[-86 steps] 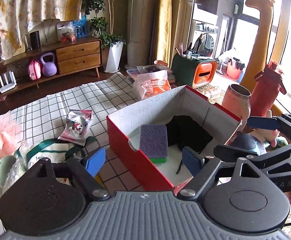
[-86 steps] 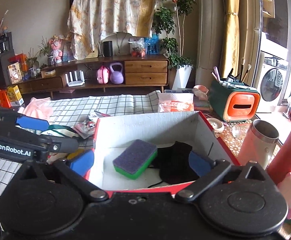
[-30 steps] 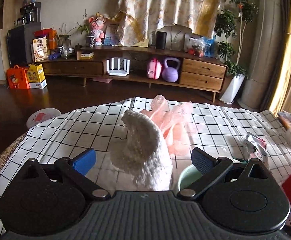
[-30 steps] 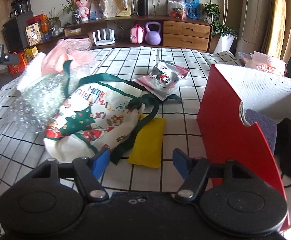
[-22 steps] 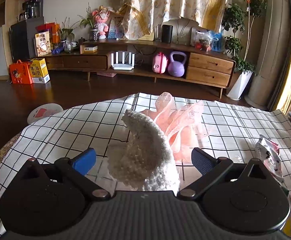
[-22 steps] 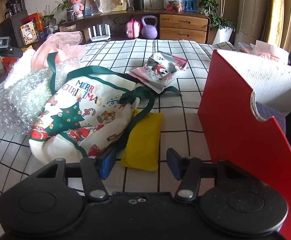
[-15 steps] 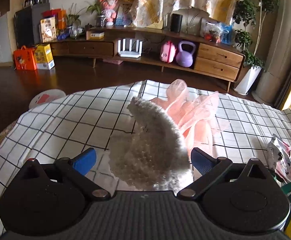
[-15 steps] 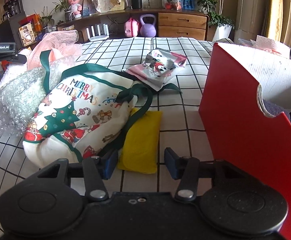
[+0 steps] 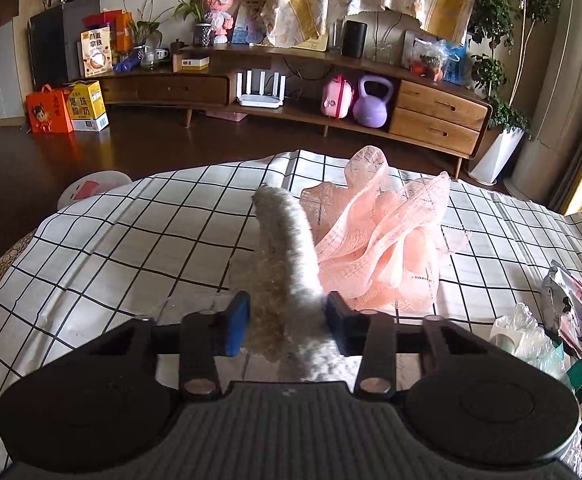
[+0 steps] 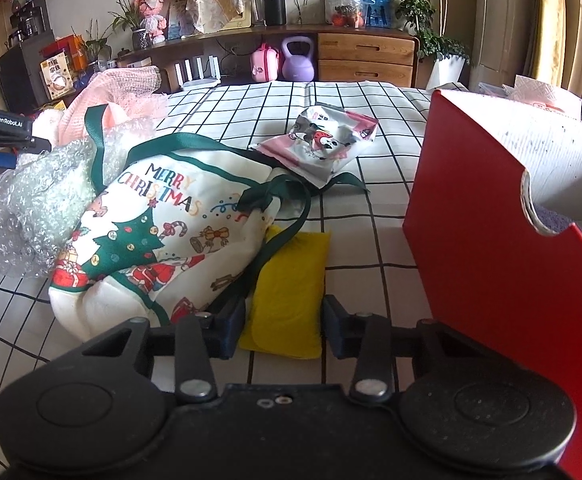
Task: Organize soft objects
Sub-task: 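Grasp the white knitted item with the left tool while the right tool grasps the yellow cloth pad, then carry the white knitted item and yellow pad with both tools into the red box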
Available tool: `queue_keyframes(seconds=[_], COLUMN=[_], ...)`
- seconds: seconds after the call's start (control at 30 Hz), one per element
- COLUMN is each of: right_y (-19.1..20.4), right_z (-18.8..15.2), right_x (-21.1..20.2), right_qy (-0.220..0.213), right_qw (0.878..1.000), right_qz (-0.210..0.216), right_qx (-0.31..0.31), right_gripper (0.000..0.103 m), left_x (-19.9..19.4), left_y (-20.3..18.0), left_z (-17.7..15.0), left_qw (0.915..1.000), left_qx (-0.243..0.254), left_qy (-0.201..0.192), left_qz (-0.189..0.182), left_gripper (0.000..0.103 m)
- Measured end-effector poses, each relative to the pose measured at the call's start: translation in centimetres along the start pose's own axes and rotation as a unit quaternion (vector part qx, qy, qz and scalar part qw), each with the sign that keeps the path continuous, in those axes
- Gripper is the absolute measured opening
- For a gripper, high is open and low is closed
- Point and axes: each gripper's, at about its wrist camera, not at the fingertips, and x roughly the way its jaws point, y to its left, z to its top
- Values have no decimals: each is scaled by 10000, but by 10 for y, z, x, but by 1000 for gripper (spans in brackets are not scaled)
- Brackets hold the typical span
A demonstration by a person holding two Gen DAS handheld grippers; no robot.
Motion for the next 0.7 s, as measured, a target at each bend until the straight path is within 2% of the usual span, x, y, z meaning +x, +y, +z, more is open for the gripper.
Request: queue_keyframes(seconds=[0.07,0.13,0.4,0.53,0.7], right_y=[-1,-2,-11,-14,-16], right_z=[-1,-2,-16,-23,-30], right_x=[-2,-5,-27,-44,-72], right_qy=[11,35,208,212,46], right_qw=[10000,10000,9986,9974,9965], right_qz=[27,17,198,265,354], right_qx=[39,39,455,640,756], right_gripper=[40,40,39,39,38], left_x=[-3,-6,-24,-37,-66], left_y=[3,7,20,25,23], left_z=[0,0,-2,-3,-4], left_qw=[10000,10000,9999,9998,9993], left_qx=[-22,-56,-53,-117,88], left_qy=[3,-7,-86,-118,-335], left_qz=[-12,-27,-66,-113,-160], left_gripper=[33,25,11,9,9])
